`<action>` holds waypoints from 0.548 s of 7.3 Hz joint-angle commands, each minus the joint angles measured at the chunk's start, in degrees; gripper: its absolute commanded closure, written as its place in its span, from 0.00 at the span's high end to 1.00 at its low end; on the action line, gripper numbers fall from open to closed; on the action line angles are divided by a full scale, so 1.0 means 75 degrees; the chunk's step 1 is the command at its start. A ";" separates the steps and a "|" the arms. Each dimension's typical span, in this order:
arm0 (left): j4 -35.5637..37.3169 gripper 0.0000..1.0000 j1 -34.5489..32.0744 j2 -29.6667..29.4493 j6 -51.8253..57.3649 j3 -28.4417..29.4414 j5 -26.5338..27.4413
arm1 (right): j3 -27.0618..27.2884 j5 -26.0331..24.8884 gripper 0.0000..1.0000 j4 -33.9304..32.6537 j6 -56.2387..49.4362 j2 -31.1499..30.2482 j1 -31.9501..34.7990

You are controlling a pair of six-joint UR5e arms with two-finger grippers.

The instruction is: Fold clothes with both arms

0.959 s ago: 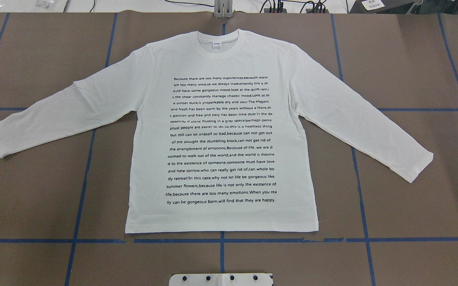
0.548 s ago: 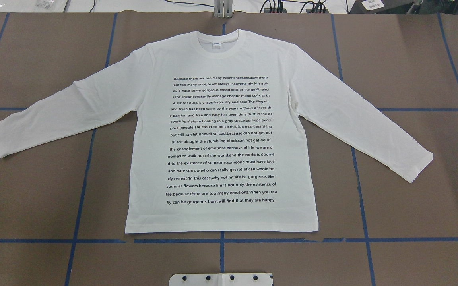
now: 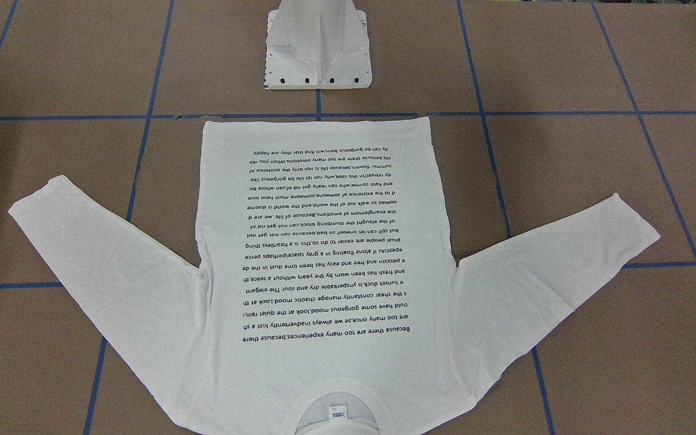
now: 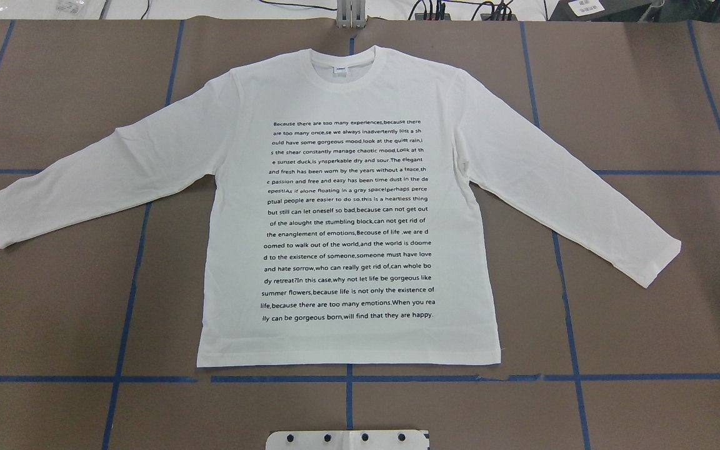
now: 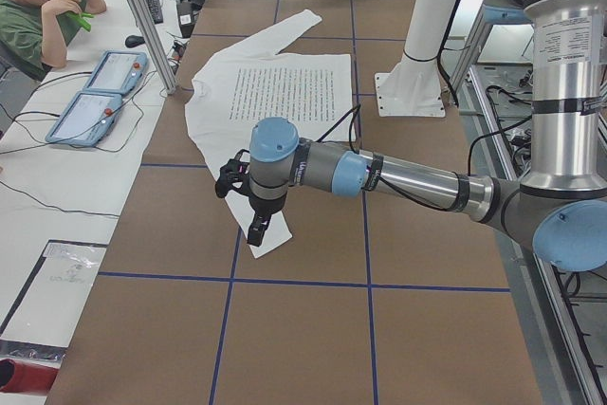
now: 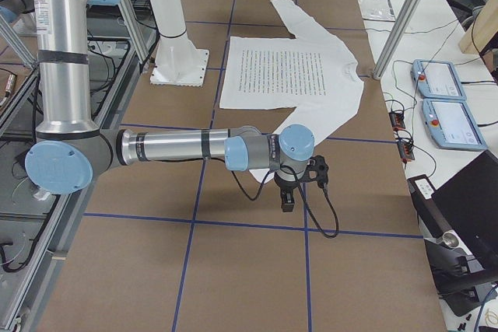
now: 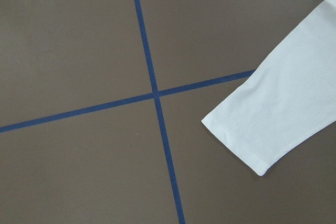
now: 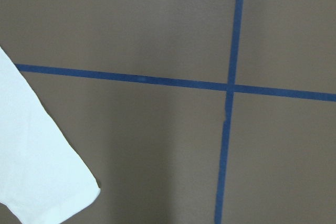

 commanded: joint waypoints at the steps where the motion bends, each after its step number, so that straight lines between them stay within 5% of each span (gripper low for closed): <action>1: -0.1048 1.00 0.0001 -0.0118 0.0019 0.0915 -0.0117 | 0.0015 -0.0126 1.00 0.1735 0.2024 -0.0152 -0.0998; 2: -0.1415 1.00 0.0001 -0.0002 -0.0028 0.0980 -0.0129 | -0.0019 -0.0731 1.00 0.3499 0.3025 -0.0710 -0.1664; 4: -0.1442 1.00 -0.0022 0.0023 0.0054 0.0957 -0.0141 | 0.0050 -0.0946 1.00 0.4825 0.4704 -0.1287 -0.2707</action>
